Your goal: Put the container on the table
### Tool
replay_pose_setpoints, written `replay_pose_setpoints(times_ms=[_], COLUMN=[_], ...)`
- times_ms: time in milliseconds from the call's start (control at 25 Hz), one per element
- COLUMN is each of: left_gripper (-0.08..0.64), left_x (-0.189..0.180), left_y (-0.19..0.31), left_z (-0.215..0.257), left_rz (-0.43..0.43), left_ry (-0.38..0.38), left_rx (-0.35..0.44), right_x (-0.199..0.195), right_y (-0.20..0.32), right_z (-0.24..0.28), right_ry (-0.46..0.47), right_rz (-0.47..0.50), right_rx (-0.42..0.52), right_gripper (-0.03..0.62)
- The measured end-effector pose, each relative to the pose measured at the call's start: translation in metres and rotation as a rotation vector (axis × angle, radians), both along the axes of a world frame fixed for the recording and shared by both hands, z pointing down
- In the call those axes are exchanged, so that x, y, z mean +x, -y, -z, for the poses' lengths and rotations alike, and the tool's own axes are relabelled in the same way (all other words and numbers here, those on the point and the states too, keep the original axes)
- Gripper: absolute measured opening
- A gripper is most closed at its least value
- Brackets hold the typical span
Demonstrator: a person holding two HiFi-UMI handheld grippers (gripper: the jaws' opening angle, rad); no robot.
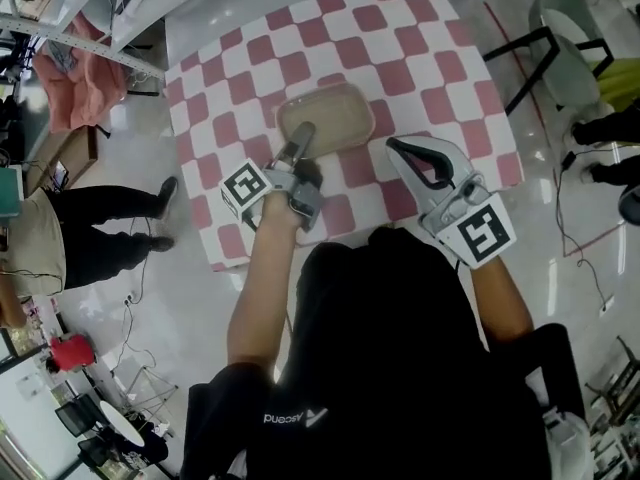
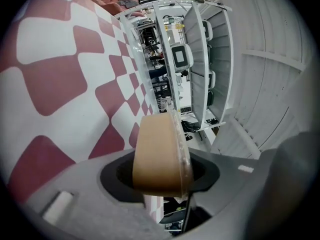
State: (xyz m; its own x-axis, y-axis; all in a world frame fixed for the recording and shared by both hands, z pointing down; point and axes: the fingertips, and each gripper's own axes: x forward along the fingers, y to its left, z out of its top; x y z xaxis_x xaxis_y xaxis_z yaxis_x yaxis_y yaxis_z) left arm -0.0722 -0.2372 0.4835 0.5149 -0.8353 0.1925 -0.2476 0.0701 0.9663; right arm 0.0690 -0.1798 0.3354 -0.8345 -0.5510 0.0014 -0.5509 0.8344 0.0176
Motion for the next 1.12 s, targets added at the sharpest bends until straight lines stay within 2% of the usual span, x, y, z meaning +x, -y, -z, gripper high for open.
replay_pose_setpoints(times_ms=[400, 640, 800, 1120], left_gripper=[0.199, 0.201, 0.302, 0.44], left_x=[0.008, 0.008, 0.008, 0.003], left_y=[0.024, 0.032, 0.035, 0.032], left_z=[-0.031, -0.032, -0.033, -0.039], left_rz=[-0.038, -0.078, -0.121, -0.203], left_ry=[0.098, 0.182, 0.294, 0.536], left_rx=[-0.068, -0.055, -0.046, -0.052], right_x=[0.0, -0.006, -0.012, -0.018], right_y=[0.028, 0.034, 0.035, 0.035], right_z=[-0.012, -0.015, -0.016, -0.02], right_ry=[0.012, 0.017, 0.016, 0.015], right_rz=[0.005, -0.014, -0.019, -0.035], right_rx=[-0.035, -0.049, -0.05, -0.056], right_gripper=[0.003, 0.003, 0.003, 0.003])
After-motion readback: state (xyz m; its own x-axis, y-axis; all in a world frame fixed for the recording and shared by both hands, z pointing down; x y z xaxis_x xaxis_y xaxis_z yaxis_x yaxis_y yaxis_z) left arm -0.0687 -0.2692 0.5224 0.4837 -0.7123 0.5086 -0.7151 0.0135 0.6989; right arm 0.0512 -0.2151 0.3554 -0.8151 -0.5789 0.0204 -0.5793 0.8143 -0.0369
